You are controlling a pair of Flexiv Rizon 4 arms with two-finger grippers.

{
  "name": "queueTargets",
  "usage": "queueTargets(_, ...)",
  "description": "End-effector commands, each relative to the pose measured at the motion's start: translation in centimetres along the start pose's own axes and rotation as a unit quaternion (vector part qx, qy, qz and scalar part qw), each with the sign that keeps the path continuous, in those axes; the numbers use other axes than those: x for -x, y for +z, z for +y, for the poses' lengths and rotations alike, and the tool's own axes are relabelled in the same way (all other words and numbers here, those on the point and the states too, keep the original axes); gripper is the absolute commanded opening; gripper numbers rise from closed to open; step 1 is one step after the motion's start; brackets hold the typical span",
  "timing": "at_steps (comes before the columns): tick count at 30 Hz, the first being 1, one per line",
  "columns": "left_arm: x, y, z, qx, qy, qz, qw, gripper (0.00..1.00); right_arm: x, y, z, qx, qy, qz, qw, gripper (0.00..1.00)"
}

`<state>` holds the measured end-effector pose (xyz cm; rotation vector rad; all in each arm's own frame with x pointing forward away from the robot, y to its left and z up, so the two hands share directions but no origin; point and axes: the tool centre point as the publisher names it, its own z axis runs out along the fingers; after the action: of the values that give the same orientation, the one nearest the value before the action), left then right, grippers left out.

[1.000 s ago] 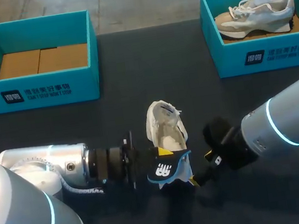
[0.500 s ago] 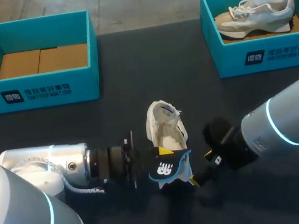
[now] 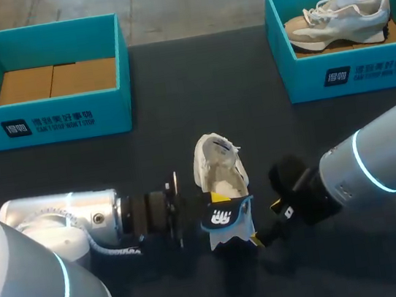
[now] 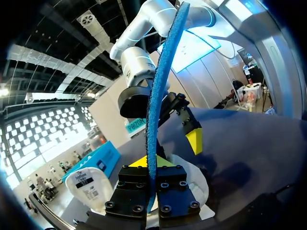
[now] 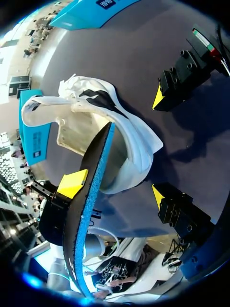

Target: Take the shoe out of the shoebox, open the shoe tongue, remove and reinsert the insole, then place the shoe into the shoebox

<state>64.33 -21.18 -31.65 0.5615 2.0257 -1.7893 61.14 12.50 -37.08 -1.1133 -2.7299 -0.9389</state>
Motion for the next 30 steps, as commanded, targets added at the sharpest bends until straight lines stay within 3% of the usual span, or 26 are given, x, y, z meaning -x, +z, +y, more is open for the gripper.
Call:
queueTargets(1,0.1,0.4,0.3,0.003,0.0,0.007,1.0,0.0,-0.2,-0.1,-0.2,0.002,0.001,-0.001,1.0,1.0)
queueTargets(30,0.2,0.6,2.5,0.022,-0.001,0.033,0.999,0.0,-0.2,-0.1,-0.2,0.002,0.001,-0.001,1.0,1.0)
